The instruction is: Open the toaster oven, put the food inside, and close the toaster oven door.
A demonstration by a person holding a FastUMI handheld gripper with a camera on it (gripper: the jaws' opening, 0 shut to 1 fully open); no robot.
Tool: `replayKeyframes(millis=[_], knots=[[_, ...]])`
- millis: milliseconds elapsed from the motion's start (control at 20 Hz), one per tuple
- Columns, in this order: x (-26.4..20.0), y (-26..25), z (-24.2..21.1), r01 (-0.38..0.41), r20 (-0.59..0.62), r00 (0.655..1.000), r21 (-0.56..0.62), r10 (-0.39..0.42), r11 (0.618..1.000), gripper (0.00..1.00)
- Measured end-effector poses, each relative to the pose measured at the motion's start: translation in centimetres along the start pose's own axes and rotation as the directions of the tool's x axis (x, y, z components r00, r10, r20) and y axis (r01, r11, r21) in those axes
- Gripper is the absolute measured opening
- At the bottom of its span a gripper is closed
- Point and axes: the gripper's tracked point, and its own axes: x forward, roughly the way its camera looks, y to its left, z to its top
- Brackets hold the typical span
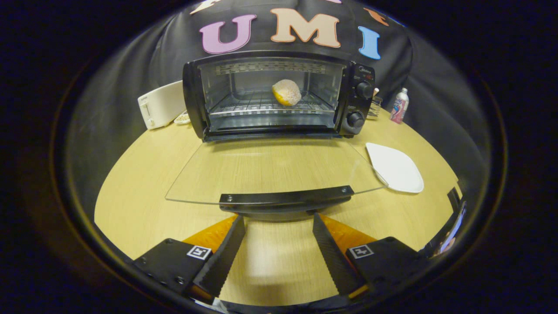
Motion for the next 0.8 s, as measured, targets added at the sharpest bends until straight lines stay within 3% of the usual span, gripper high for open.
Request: replayKeyframes(millis=[450, 800], knots=[[-1.3, -0.1, 2.1, 0.003, 0.070, 0.998, 0.026, -0.005, 1.000, 0.98], [-1.3, 0.2, 6.0, -0.046, 0.177, 0.983, 0.042, 0.038, 0.998, 0.99]])
